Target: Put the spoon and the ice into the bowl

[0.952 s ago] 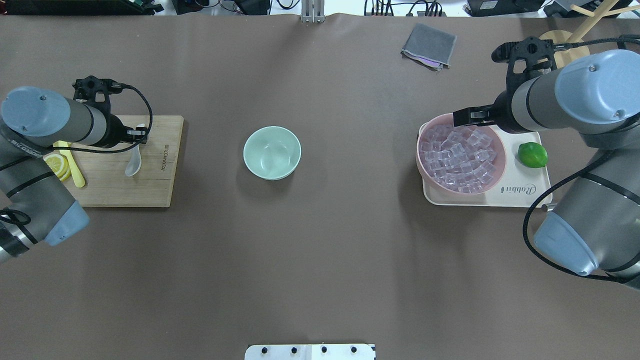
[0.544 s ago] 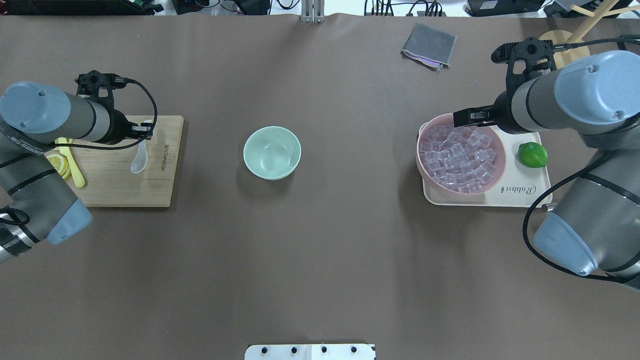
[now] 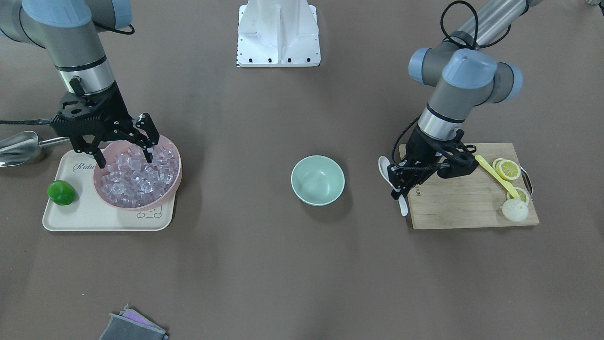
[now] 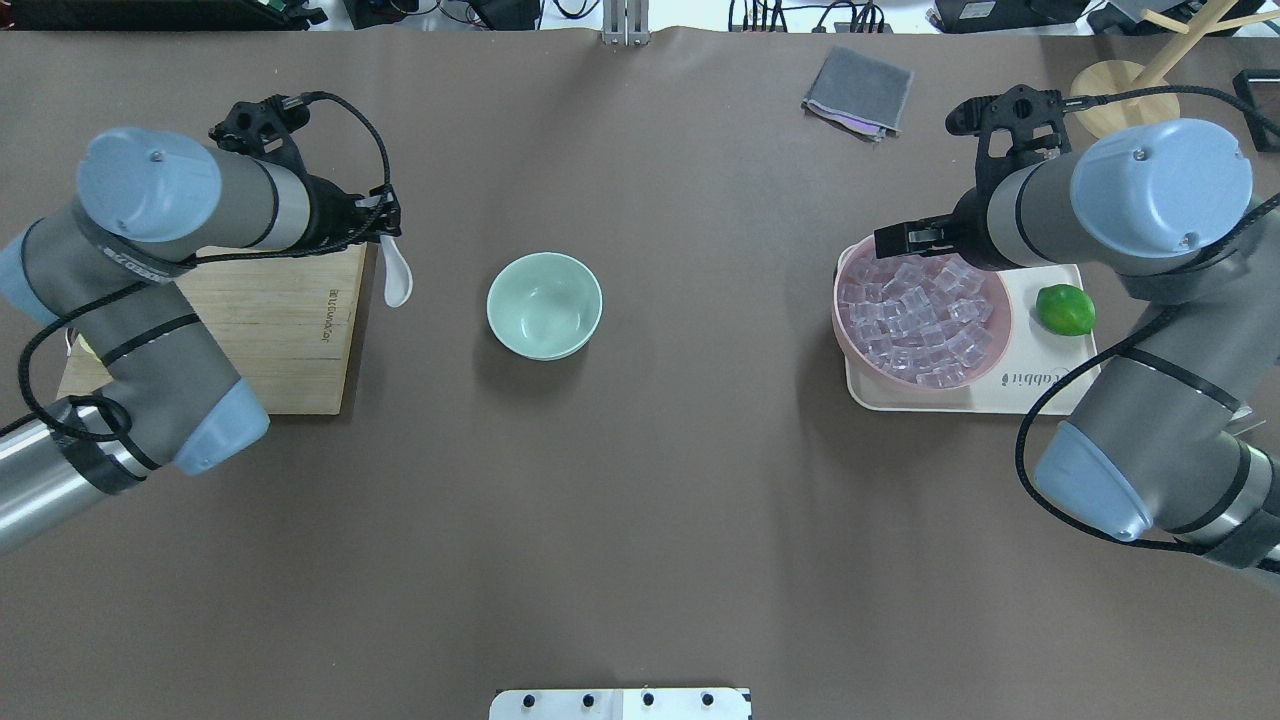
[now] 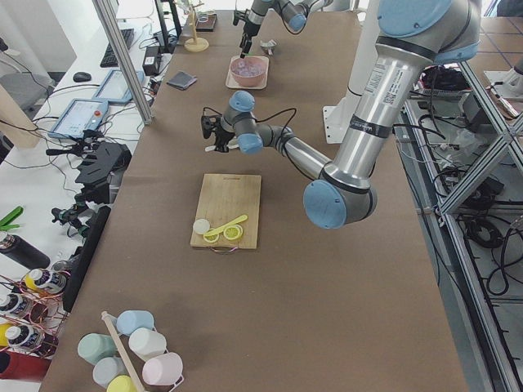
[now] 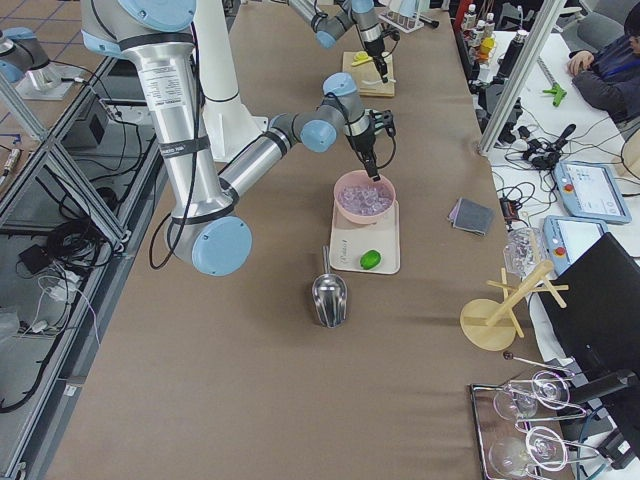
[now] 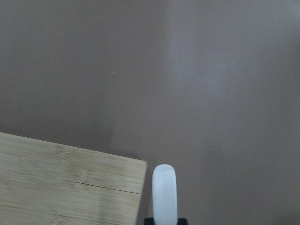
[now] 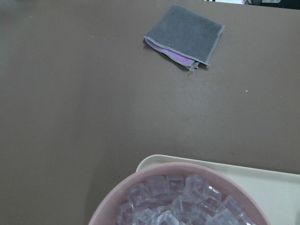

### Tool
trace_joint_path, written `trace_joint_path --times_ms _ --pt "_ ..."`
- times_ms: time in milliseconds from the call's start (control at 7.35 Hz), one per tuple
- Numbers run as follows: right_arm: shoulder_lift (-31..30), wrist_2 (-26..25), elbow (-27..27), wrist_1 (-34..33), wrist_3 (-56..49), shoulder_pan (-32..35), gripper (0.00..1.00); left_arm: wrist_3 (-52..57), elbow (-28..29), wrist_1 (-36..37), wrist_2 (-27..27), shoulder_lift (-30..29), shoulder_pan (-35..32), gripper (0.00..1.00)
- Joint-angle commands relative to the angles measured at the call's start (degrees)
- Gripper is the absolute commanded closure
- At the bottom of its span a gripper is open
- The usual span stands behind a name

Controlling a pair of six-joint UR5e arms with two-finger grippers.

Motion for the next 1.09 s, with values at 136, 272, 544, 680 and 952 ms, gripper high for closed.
trace_joint_path --times_ms 136,272,544,680,952 --pt "2.09 0.09 -3.54 4.34 0.2 -0.25 0.01 -10.9 0.33 9.6 13.64 -8.41 9.51 1.0" --pt "2.37 0.09 -3.54 4.34 0.12 -0.33 0.01 -10.93 0.42 10.6 16.03 -8.87 11.36 1.0" --pt "2.37 0.0 -4.5 4.34 -0.06 -0.42 0.01 -10.84 0.51 10.69 16.14 -8.44 11.56 1.0" --pt "2.29 0.0 -4.68 4.34 -0.06 -0.42 0.01 -10.58 0.42 10.69 16.14 -8.61 11.91 0.7" --pt "2.29 0.0 -5.04 4.34 0.29 -0.42 0.01 -9.97 -0.02 10.78 15.88 -8.61 11.82 0.11"
